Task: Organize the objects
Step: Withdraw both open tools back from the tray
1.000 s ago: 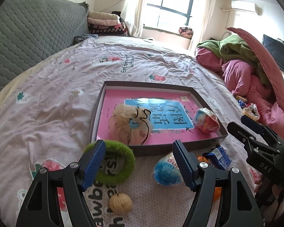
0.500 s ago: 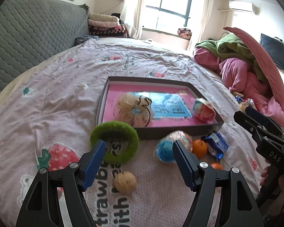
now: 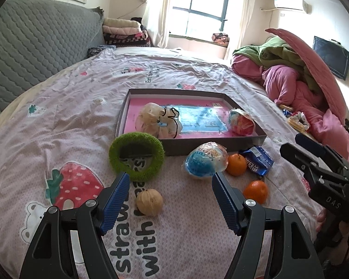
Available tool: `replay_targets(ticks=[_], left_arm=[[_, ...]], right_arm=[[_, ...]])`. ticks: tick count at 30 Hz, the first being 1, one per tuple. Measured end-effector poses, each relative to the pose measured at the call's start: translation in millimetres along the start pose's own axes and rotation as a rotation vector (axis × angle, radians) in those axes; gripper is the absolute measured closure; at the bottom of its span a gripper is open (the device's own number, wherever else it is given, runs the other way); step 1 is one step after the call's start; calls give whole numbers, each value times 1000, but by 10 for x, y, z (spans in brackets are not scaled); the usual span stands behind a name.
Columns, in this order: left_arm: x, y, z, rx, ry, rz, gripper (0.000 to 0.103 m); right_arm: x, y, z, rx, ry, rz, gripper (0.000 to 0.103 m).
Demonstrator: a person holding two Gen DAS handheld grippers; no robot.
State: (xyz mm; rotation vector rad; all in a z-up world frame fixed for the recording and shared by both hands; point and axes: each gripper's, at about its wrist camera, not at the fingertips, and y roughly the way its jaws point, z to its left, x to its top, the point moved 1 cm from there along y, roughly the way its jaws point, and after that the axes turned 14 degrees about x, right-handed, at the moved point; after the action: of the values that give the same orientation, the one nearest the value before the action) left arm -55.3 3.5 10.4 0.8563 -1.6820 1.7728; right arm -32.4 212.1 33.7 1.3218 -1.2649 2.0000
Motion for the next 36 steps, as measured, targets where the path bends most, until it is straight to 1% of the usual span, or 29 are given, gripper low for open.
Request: replay_targets(ticks=[3,14,21,25,30,36], left_arm=[[-14,-22,14,-1,1,-2,28],[-164,-6,40,14,22,18,28],[-241,29,39,7,23,44,28],[-264,67,59,5,2,68,28],[-294,83,56,7,0,84,28],[-376,121,18,4,21,114,28]], right_arm=[[-60,-17,14,-14,-5,8,36],[-226,-40,72,-2,7,49,36],[-290,-28,102,4,12,69,36],[-328,-9,139,5,8,81,36],[-381,23,151,7,16,104,36],[-443,70,196,3,8,132,36]])
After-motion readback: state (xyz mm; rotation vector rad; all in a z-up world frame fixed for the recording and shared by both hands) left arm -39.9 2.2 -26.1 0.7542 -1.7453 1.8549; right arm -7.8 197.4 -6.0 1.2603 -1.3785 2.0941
